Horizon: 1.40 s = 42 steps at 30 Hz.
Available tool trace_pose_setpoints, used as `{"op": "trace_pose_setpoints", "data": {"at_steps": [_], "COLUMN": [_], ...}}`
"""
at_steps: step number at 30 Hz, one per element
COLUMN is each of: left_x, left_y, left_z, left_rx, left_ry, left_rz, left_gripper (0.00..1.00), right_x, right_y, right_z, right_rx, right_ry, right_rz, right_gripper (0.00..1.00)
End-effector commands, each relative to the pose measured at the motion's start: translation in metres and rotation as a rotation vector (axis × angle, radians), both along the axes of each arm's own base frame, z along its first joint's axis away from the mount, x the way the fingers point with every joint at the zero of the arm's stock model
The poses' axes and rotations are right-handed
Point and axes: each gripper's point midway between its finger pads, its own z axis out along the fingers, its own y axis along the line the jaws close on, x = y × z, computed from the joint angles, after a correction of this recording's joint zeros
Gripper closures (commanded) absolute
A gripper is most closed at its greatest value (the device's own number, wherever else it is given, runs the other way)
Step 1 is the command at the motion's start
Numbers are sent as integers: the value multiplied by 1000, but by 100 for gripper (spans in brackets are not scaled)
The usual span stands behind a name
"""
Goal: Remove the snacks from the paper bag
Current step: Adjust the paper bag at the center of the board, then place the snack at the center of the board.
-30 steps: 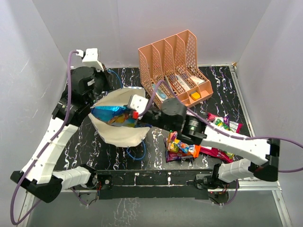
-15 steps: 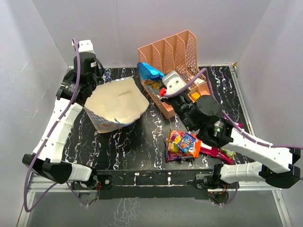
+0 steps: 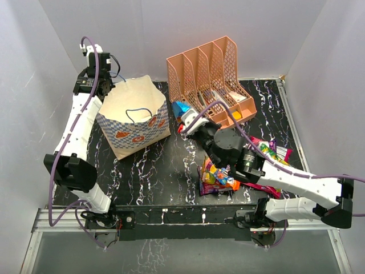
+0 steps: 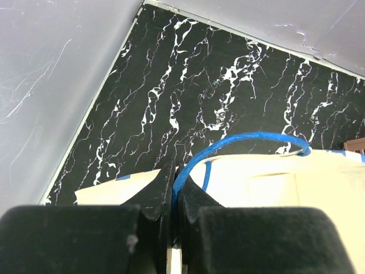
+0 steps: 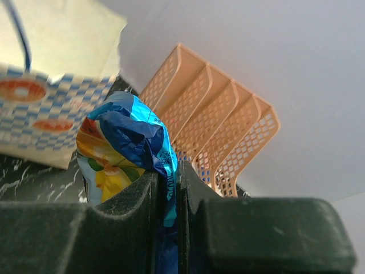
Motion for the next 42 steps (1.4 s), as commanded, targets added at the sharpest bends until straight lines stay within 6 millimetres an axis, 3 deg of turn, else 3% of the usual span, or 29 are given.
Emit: {"op": "trace_pose_setpoints", "data": {"at_steps": [1,2,7,11,19,25,29,33,36,39,42], "left_x": [3,4,2,-7,-30,-62,-80,-92,-99,-108,-118], "left_y": [14,18,9,2,-4,-19,-23,-34,-57,-76,-75], "left_z": [35,37,44,58,100,151,164,178,187,189,189], "left_rx": [40,44,-30,-65,-115,-206,-243,-277,-313,-286,-260], "left_ry": [-88,-93,-134,-223,-333,-460,-525,-560,-571,-567,-567], "left_rz": [34,43,2,-38,-76,-155,-183,-244,-383,-489,-486], "left_gripper": [100,100,77,46,2,2,2,2,2,2,2], "right_x": [-1,0,6,9,19,27,25,20,5,-24,-50], "right_y": [16,22,55,73,88,91,103,113,116,121,130], "right_z": [13,3,-41,-70,-111,-128,-141,-174,-209,-243,-273], "right_rx": [118,97,-7,-75,-191,-297,-349,-430,-507,-544,-512], "right_ry": [-31,-18,37,76,121,110,117,169,215,275,376], "right_rz": [71,85,157,197,190,171,223,234,221,255,315], "right_gripper": [92,92,92,92,92,92,92,92,92,92,92]}}
